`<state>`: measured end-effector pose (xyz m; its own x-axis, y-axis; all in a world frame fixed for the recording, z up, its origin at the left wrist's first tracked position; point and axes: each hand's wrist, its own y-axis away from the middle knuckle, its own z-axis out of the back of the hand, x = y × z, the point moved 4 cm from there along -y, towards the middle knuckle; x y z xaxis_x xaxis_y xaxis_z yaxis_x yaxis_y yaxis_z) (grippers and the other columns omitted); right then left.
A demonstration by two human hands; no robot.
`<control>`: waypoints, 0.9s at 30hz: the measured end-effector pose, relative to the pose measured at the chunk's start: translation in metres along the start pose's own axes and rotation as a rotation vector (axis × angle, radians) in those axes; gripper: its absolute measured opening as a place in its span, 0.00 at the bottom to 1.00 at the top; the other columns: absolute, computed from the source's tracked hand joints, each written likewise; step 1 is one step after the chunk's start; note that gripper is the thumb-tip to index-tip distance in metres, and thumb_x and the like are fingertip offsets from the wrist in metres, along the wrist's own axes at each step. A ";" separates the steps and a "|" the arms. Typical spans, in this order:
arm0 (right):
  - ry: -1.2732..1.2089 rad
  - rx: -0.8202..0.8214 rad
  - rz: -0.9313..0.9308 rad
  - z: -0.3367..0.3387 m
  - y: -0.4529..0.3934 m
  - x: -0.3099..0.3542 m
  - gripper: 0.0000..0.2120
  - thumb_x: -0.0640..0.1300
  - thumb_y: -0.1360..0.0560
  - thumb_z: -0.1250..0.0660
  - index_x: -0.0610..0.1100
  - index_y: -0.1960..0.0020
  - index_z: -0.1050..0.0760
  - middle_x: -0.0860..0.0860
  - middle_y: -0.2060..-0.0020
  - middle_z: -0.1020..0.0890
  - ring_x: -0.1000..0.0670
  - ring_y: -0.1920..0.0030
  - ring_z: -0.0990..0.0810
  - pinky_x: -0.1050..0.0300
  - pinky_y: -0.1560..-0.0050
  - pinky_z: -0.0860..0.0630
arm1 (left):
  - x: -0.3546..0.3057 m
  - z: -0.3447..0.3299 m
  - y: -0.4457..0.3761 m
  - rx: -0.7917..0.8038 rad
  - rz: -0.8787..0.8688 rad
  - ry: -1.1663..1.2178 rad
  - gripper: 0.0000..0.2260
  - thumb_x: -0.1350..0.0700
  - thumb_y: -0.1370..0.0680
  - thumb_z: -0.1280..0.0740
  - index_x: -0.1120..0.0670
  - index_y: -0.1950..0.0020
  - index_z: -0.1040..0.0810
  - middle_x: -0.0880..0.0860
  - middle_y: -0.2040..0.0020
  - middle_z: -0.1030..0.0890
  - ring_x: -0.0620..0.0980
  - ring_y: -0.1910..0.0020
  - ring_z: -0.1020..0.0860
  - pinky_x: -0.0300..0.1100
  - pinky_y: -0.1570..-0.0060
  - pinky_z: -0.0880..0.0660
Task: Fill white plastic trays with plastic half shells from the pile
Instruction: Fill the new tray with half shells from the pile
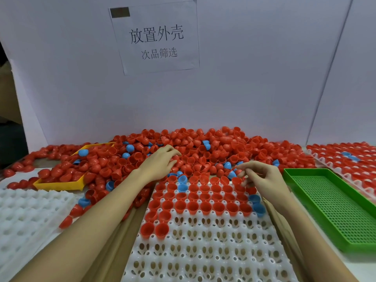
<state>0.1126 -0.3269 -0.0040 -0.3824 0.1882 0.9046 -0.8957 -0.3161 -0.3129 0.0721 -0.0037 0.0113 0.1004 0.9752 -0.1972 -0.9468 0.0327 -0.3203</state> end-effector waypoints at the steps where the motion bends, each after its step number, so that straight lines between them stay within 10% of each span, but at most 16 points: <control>1: -0.001 -0.001 -0.003 0.000 0.000 -0.001 0.16 0.31 0.16 0.38 0.44 0.49 0.14 0.46 0.59 0.13 0.47 0.63 0.14 0.57 0.59 0.15 | -0.001 -0.002 -0.006 0.024 -0.023 -0.044 0.16 0.54 0.15 0.37 0.50 0.26 0.26 0.49 0.29 0.28 0.48 0.32 0.27 0.40 0.39 0.27; 7: -0.005 -0.005 -0.014 0.001 -0.001 -0.005 0.16 0.31 0.16 0.38 0.45 0.50 0.14 0.46 0.59 0.13 0.46 0.64 0.14 0.59 0.60 0.16 | -0.004 -0.020 -0.026 0.102 0.030 -0.190 0.13 0.59 0.20 0.29 0.53 0.35 0.22 0.51 0.39 0.22 0.52 0.37 0.26 0.49 0.39 0.24; 21: -0.053 0.020 0.047 -0.005 0.006 0.023 0.13 0.32 0.16 0.37 0.45 0.45 0.15 0.45 0.56 0.12 0.46 0.61 0.13 0.58 0.57 0.16 | -0.052 0.037 0.055 -0.532 0.026 0.785 0.13 0.59 0.25 0.22 0.50 0.42 0.16 0.44 0.45 0.15 0.43 0.43 0.17 0.34 0.45 0.21; 27: -0.180 0.405 0.154 -0.030 0.026 0.062 0.23 0.42 0.19 0.29 0.55 0.26 0.25 0.50 0.37 0.16 0.45 0.43 0.13 0.53 0.45 0.16 | -0.099 0.030 0.096 -0.400 0.008 1.107 0.13 0.59 0.24 0.24 0.48 0.41 0.16 0.47 0.44 0.14 0.46 0.44 0.16 0.34 0.45 0.21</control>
<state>0.0591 -0.2952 0.0348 -0.4263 -0.0420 0.9036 -0.6570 -0.6722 -0.3413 -0.0384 -0.0906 0.0279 0.4919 0.2468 -0.8349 -0.8051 -0.2359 -0.5441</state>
